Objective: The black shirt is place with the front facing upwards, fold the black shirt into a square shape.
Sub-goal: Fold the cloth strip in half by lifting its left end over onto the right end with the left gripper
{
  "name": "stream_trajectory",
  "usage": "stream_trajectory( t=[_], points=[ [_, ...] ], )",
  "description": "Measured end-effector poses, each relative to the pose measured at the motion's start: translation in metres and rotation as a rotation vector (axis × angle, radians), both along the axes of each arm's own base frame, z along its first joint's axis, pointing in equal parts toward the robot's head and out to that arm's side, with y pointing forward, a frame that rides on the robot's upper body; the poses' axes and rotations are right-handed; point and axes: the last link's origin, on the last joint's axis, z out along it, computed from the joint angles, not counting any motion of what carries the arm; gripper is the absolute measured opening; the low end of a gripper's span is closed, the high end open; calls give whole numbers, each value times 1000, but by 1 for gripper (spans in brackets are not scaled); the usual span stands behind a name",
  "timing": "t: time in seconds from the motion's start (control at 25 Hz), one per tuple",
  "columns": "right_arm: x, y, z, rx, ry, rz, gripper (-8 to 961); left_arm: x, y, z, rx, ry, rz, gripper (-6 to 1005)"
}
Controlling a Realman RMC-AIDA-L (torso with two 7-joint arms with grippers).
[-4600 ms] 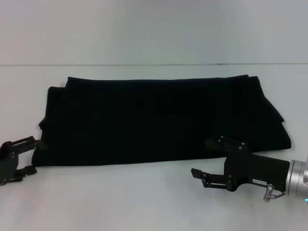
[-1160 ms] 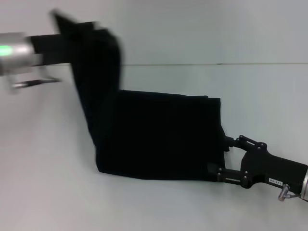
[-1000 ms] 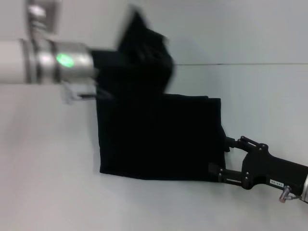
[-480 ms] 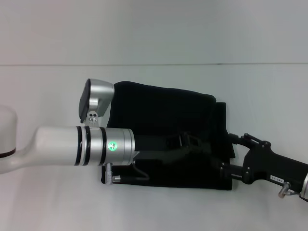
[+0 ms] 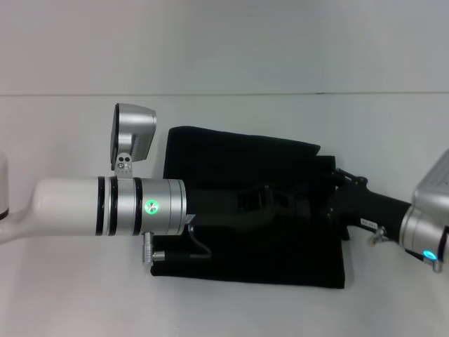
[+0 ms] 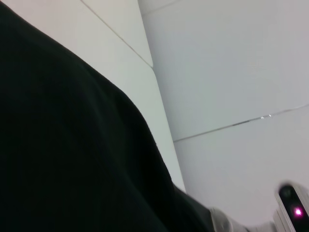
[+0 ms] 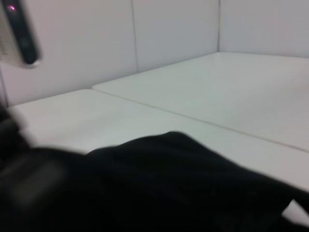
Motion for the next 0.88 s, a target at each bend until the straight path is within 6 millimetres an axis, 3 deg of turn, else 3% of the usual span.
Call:
stream_trajectory(
  t=[0.4, 0.6, 0.88],
  points=[
    [-22, 35, 3, 98, 38, -64, 919, -2, -10, 4, -26, -32, -41, 29],
    [-24, 40, 9, 138, 77, -83, 919, -4, -18, 6, -59, -34, -76, 29],
    [-11, 35, 16, 168, 90, -121, 919, -12, -25, -4, -84, 16, -71, 29]
  ],
)
